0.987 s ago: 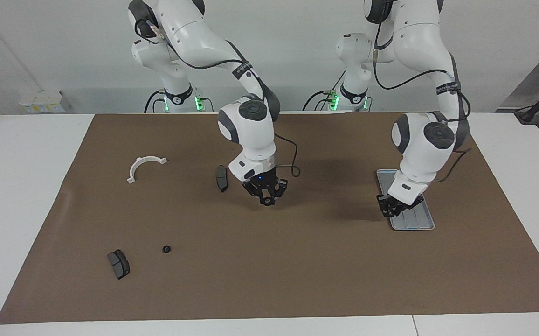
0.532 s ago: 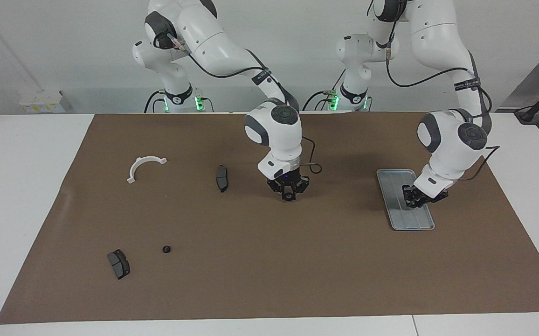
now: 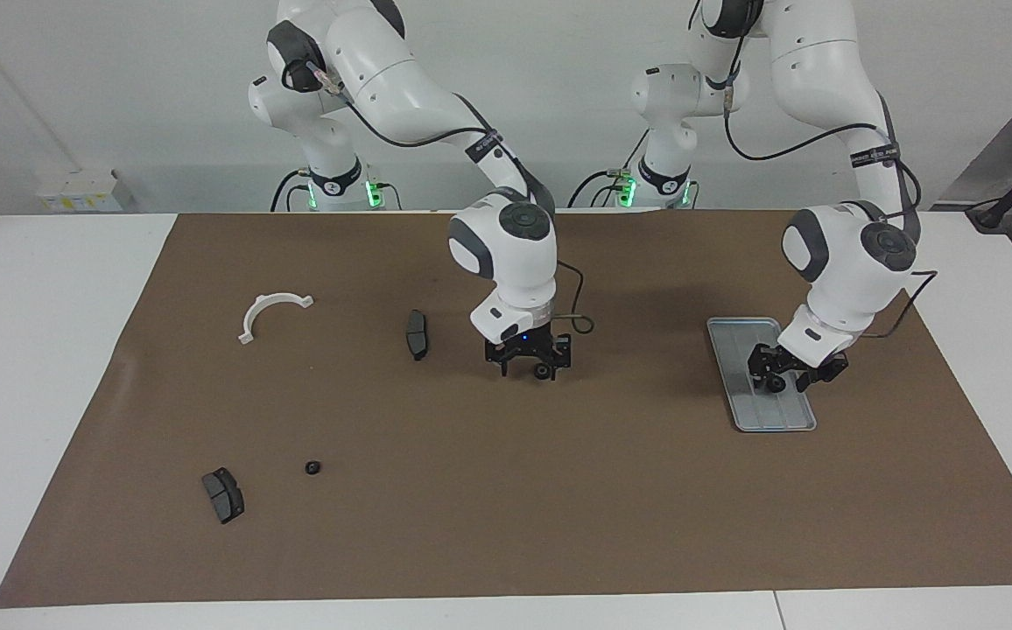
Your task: Pick bearing gear from pile to tray
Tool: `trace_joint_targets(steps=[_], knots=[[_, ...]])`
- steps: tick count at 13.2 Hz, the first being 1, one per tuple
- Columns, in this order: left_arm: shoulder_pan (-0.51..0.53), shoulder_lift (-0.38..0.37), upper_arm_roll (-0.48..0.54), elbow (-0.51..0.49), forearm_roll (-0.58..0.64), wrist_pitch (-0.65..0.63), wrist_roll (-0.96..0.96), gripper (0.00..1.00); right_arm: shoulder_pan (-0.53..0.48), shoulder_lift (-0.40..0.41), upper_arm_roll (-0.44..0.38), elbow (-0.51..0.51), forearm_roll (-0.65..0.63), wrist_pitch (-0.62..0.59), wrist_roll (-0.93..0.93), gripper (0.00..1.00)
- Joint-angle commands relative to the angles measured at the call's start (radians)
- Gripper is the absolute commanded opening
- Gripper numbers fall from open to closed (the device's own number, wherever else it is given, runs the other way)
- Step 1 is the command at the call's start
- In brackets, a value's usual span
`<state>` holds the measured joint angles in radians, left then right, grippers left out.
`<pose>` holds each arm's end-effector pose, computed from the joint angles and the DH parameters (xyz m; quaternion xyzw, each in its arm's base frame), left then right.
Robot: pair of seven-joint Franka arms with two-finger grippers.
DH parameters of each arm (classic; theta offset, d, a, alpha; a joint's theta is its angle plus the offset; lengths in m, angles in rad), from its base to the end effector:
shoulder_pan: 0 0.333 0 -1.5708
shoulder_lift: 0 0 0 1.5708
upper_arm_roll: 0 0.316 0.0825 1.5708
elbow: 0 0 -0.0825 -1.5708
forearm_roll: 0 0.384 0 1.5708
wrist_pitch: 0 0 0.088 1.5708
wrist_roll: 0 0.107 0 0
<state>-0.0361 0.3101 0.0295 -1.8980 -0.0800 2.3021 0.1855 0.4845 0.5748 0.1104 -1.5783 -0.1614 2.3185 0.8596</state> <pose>0.6304 -0.0069 0.3484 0.9960 -0.0715 0.0493 0.0222 0.5977 0.3864 0.3221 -0.9914 0.0933 -0.0863 0.0307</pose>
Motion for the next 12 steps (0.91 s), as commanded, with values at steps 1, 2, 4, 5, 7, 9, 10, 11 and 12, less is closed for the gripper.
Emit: trace_joint_targets(steps=[1,2,4,5,7,9,10,11,12], knots=[[-0.135,-0.012,0.009,0.001,-0.032,0.025,-0.215,0.78,-0.11,-0.029,0.018,0.004,-0.02,-0.03,-0.091,1.0],[-0.212,-0.014,0.01,-0.013,-0.032,0.06,-0.327,0.77,-0.151,-0.038,0.02,0.004,-0.017,-0.042,-0.161,1.0],[-0.345,-0.014,0.01,-0.033,-0.032,0.133,-0.524,0.77,-0.24,-0.038,0.023,0.021,-0.007,-0.05,-0.269,1.0],[-0.402,-0.011,0.01,-0.035,-0.032,0.166,-0.594,0.75,-0.274,-0.036,0.023,0.026,-0.007,-0.05,-0.319,1.0],[-0.49,0.003,0.012,-0.035,-0.032,0.21,-0.646,0.73,-0.34,-0.023,0.023,0.043,-0.007,-0.05,-0.423,1.0],[-0.556,0.032,0.012,-0.035,-0.032,0.246,-0.644,0.7,-0.388,0.023,0.023,0.107,-0.006,-0.059,-0.5,1.0],[-0.57,0.04,0.012,-0.035,-0.03,0.252,-0.643,0.67,-0.391,0.055,0.023,0.15,-0.009,-0.077,-0.51,1.0],[-0.588,0.056,0.012,-0.035,-0.027,0.26,-0.643,0.63,-0.408,0.074,0.023,0.165,-0.01,-0.08,-0.539,1.0],[-0.597,0.069,0.012,-0.041,-0.027,0.292,-0.641,0.62,-0.415,0.088,0.023,0.165,-0.01,-0.082,-0.563,0.98]])
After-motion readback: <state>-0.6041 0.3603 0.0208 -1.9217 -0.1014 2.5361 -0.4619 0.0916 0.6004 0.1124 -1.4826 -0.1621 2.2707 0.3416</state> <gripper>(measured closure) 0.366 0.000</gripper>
